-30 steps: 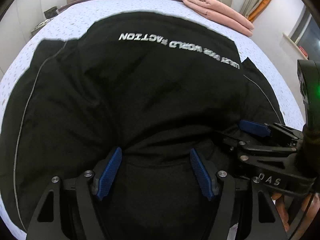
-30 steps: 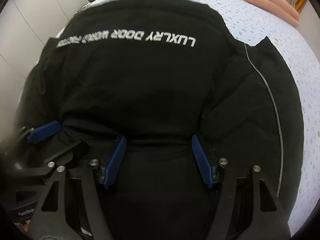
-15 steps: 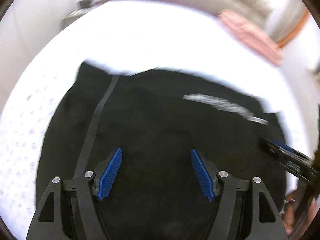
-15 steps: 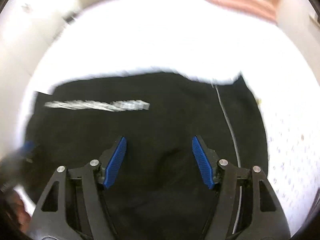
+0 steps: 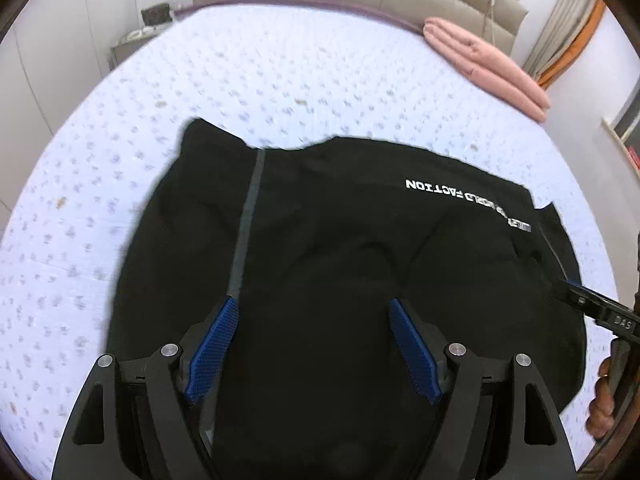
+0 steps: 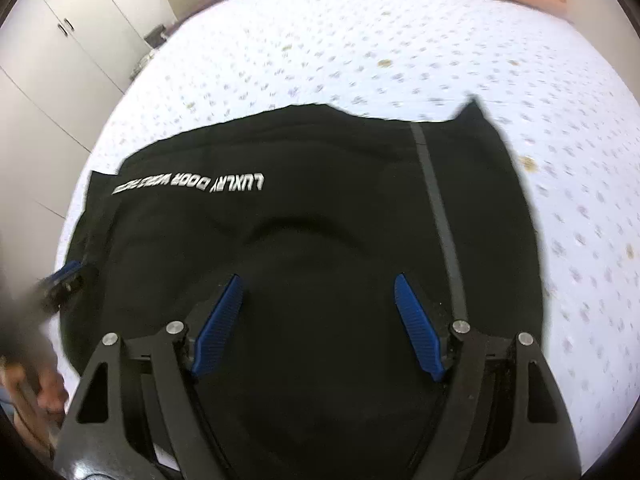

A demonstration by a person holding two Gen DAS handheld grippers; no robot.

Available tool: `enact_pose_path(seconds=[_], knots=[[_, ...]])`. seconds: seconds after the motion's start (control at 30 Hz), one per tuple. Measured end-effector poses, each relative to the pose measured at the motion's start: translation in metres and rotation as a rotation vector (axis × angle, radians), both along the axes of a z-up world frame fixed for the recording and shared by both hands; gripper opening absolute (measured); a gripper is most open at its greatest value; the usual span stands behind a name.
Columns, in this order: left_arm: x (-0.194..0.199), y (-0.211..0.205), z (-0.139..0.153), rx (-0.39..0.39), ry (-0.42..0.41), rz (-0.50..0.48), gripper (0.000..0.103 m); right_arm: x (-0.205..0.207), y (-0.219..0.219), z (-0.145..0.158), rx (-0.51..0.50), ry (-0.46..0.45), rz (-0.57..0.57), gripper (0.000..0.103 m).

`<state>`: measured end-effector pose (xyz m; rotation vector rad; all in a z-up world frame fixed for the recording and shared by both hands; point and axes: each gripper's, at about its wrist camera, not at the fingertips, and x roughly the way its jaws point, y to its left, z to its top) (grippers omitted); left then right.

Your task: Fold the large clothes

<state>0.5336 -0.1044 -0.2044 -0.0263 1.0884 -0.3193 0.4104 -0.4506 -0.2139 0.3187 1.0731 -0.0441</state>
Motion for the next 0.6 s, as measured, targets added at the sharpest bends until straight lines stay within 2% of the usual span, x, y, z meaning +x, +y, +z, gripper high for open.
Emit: enact_pose_path(seconds=[0.1,0.17,0.37,0.4,0.47,0.6], knots=[[-0.016,0.028,0.012,0.013,-0.024,0.050,0.080,-0.034,-0.022,0.007,0.005,-0.014,-0.032,0.078],[-0.022,0.050,0.014,-0.006,-0.004,0.087,0.080,-0.053,-0.032,0.005,0.004,-0.003,-0.051,0.078],[-0.022,0.080,0.006,0.030,0.019,0.127,0.080,-0.081,-0.055,-0.009,0.042,0.074,-0.085,0.080],[-0.020,0.087,0.004,0.017,0.036,0.137,0.080,-0.089,-0.065,-0.012,0.050,0.091,-0.093,0.081],[-0.016,0.111,-0.007,-0.054,0.094,0.134,0.080,-0.091,-0.071,-0.019,0.087,0.097,-0.102,0.088],[0.008,0.127,-0.041,-0.238,0.261,0.112,0.080,-0.085,-0.095,-0.040,0.265,0.129,-0.132,0.095]])
